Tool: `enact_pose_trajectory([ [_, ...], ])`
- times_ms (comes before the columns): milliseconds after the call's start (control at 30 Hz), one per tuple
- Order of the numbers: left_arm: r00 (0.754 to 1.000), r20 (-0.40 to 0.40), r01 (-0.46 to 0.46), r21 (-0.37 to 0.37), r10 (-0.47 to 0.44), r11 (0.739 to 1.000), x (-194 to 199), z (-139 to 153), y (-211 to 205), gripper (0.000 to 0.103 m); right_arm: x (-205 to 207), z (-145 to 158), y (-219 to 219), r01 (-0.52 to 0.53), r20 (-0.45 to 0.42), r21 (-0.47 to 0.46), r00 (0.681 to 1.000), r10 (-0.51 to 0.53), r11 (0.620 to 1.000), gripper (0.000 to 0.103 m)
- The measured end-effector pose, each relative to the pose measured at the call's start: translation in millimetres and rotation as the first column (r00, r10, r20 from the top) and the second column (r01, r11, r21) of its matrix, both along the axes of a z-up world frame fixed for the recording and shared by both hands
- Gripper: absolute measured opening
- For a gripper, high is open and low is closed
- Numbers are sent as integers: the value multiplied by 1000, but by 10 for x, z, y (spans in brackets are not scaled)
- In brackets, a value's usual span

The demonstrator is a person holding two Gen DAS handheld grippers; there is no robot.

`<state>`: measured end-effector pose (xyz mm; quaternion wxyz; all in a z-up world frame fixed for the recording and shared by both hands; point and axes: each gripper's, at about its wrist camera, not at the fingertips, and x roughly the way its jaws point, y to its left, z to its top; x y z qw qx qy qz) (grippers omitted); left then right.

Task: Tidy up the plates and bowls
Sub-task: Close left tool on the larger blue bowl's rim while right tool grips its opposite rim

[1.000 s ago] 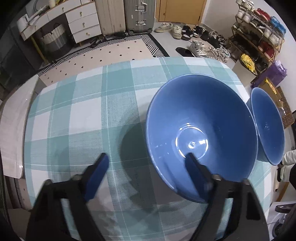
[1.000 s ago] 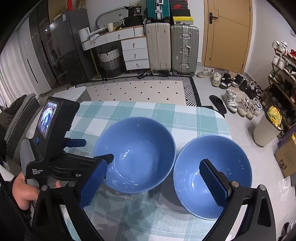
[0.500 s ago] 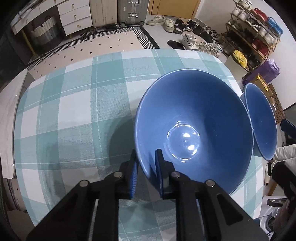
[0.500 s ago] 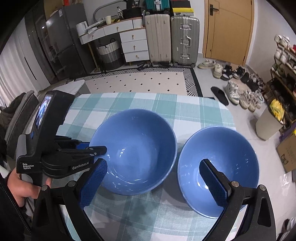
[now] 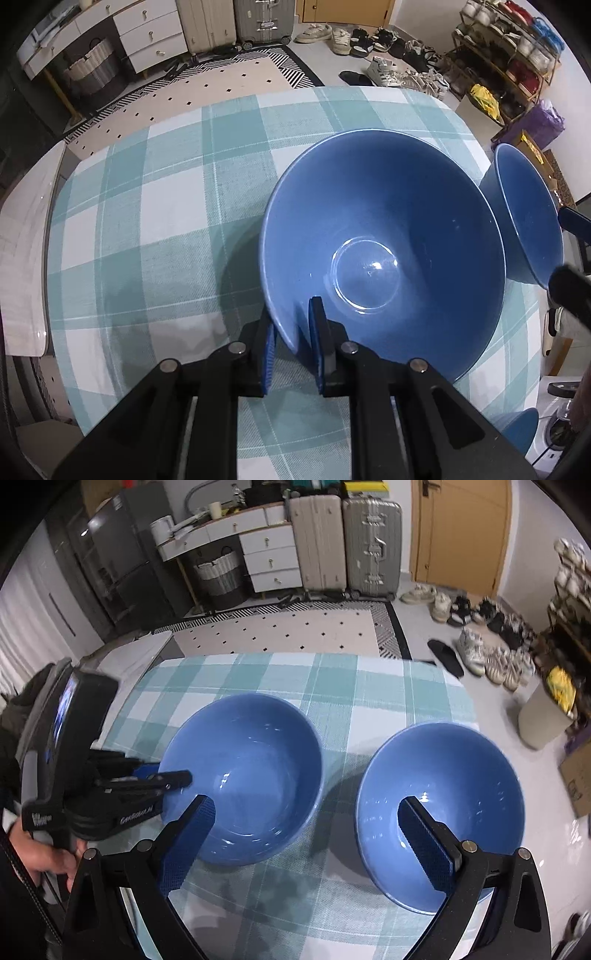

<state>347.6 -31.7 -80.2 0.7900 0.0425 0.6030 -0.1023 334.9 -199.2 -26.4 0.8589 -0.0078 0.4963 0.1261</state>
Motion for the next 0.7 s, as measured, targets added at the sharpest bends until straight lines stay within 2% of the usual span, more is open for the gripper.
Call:
enact_pose_trajectory([
  [233,1000,-9,16,7,-16,1000,-93,0,81,15,41,-40,74,-2,-31,-26,1000,1,1000,101],
  [300,1000,-15,21,6,-21,1000,-118,3,99,15,44,-20,90,-16,-50,46,999,19,999,101],
  [367,999,-19,30,14,-29,999,-146,-2,131,15,55,26,107,-11,-42,73,999,14,997,101],
  [533,999,-23,40,44,-39,998,-217,12,241,15,116,-65,327,-45,-87,-24,995,43,999,101],
  [600,999,-27,35,38,-34,999,-250,18,305,15,128,-144,396,-56,-118,-48,992,50,997,97],
  [633,999,-29,34,36,-33,999,-267,20,333,15,129,-172,423,-69,-134,-35,989,64,997,89],
  [667,999,-27,31,37,-30,999,-283,27,357,15,131,-200,444,-84,-148,-12,986,82,996,77],
  [700,999,-24,30,41,-29,999,-299,35,379,15,130,-229,471,-99,-169,7,981,98,995,73],
])
